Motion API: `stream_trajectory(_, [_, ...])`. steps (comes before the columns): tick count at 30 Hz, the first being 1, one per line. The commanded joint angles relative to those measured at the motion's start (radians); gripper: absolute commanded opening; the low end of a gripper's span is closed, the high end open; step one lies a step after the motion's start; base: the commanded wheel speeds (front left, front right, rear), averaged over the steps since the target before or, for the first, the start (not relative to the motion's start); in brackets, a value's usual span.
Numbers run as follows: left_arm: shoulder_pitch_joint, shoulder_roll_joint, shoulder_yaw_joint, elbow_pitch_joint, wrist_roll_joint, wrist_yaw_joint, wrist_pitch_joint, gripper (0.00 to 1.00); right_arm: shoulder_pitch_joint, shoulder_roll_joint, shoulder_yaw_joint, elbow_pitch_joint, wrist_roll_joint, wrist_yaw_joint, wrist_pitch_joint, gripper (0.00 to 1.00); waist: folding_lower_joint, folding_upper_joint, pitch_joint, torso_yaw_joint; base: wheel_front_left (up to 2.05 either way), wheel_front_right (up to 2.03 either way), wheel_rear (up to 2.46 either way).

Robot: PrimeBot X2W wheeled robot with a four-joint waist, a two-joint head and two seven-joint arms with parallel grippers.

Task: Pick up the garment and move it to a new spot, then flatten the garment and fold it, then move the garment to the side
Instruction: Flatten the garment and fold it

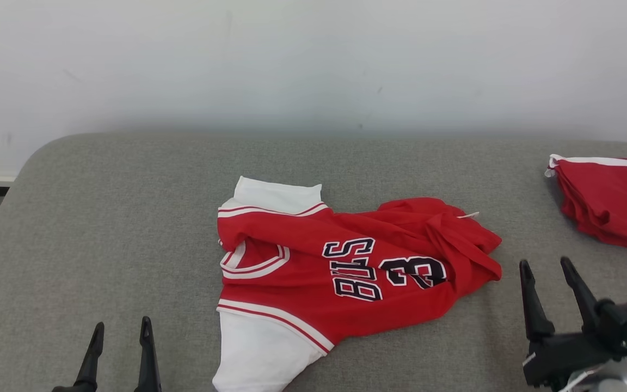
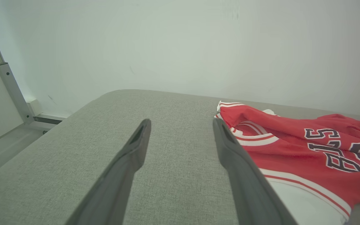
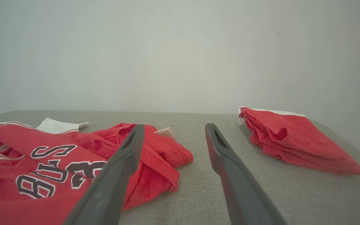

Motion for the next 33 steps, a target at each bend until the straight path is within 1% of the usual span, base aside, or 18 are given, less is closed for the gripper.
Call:
stream_trajectory(1, [0.014,-0.001,-0.003,-0.007,0.007,0.005,-0.003,1.0,0.03,0.011,-0.008,-0.013,-0.007,-0.003,-0.004,1.0,0.0001,0.0,-0.005,-0.008,0.0,0.0,0.0])
stream_trajectory(7, [0.025,-0.002,-0.013,-0.016,0.001,0.01,-0.003,1.0,0.078,0.017,-0.029,-0.019,-0.015,-0.003,-0.004,1.0,0.0001,0.0,-0.003,-0.012,0.0,0.0,0.0])
stream_trajectory(14, [0.022,-0.002,-0.016,-0.019,0.011,0.007,-0.003,1.0,0.051,-0.002,-0.029,0.043,-0.025,-0.003,-0.004,1.0,0.0001,0.0,-0.004,0.009,0.0,0.0,0.0])
stream_trajectory(21, [0.017,-0.002,-0.023,-0.021,0.016,0.004,-0.003,1.0,-0.027,-0.035,0.003,0.191,-0.037,-0.003,-0.004,1.0,0.0001,0.0,0.018,0.041,0.0,0.0,0.0])
stream_trajectory(27, [-0.012,-0.002,-0.021,-0.018,0.023,-0.001,-0.003,1.0,-0.118,-0.048,0.036,0.337,-0.052,-0.003,-0.004,1.0,0.0001,0.0,0.053,0.073,0.0,0.0,0.0])
stream_trajectory(28, [-0.021,-0.002,-0.02,-0.02,0.023,-0.004,-0.003,1.0,-0.148,-0.052,0.047,0.377,-0.054,-0.003,-0.004,1.0,0.0001,0.0,0.068,0.082,0.0,0.0,0.0])
stream_trajectory(30, [-0.026,-0.002,-0.016,-0.019,0.022,-0.006,-0.003,1.0,-0.176,-0.053,0.054,0.412,-0.057,-0.003,-0.004,1.0,0.0001,0.0,0.082,0.089,0.0,0.0,0.0])
stream_trajectory(31, [-0.03,-0.002,-0.015,-0.017,0.022,-0.007,-0.003,1.0,-0.188,-0.053,0.055,0.431,-0.055,-0.003,-0.004,0.96,0.0001,0.0,0.087,0.092,0.0,0.0,0.0])
stream_trajectory(33, [-0.039,-0.002,-0.014,-0.016,0.021,-0.007,-0.003,1.0,-0.209,-0.057,0.055,0.464,-0.054,-0.003,-0.004,0.0,0.0001,0.0,0.095,0.097,0.0,0.0,0.0])
